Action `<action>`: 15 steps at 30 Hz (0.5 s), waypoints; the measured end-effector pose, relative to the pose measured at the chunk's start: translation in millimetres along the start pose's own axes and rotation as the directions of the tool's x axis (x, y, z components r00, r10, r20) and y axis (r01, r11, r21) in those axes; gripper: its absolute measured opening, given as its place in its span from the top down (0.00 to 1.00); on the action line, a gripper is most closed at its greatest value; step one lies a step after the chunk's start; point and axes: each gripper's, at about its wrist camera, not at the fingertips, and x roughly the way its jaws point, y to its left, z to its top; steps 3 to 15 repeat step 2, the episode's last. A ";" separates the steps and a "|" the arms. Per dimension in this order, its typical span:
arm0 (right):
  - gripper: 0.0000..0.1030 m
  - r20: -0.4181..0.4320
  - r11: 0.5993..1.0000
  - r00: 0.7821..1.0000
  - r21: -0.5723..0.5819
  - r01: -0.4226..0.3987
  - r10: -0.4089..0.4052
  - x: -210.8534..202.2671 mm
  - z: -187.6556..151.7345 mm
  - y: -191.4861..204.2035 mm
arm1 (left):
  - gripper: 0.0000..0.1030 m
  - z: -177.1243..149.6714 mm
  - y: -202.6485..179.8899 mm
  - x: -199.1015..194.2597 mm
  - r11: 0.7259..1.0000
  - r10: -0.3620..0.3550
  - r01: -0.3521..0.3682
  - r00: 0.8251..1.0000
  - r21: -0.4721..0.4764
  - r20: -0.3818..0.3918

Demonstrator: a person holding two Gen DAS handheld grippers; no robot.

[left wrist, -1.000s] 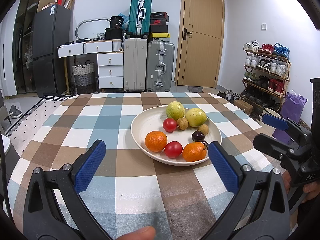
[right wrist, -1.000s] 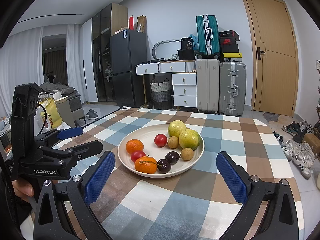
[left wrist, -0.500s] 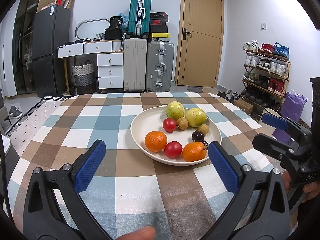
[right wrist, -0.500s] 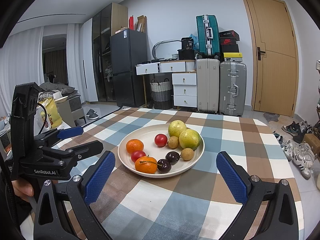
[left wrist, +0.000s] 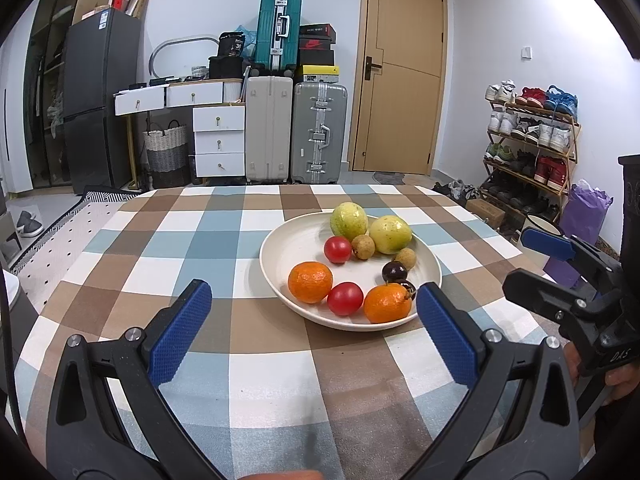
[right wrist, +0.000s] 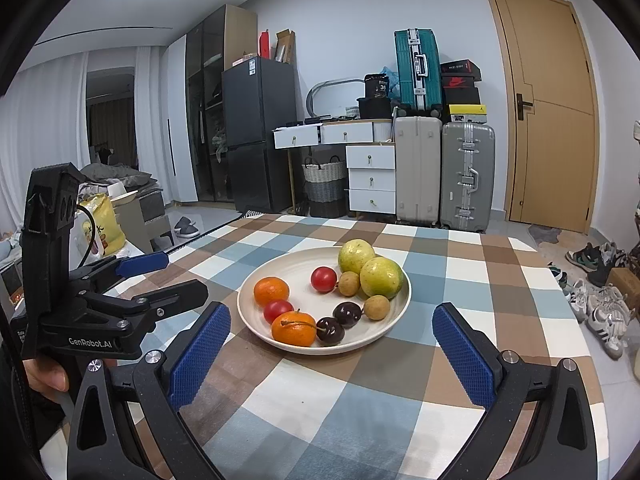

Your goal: Organize fruits

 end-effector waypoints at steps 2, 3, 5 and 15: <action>0.00 -0.001 1.000 1.000 -0.001 -0.001 0.001 0.9 -0.7 1.8 | 0.01 -0.9 -1.9 2.0 1.000 0.000 0.000 1.000 0.003 0.001; 0.00 -0.001 1.000 1.000 -0.001 -0.001 0.001 0.9 -0.7 1.8 | 0.01 -0.9 -1.9 2.0 1.000 0.000 0.000 1.000 0.003 0.001; 0.00 -0.001 1.000 1.000 -0.001 -0.001 0.001 0.9 -0.7 1.8 | 0.01 -0.9 -1.9 2.0 1.000 0.000 0.000 1.000 0.003 0.001; 0.00 -0.001 1.000 1.000 -0.001 -0.001 0.001 0.9 -0.7 1.8 | 0.01 -0.9 -1.9 2.0 1.000 0.000 0.000 1.000 0.003 0.001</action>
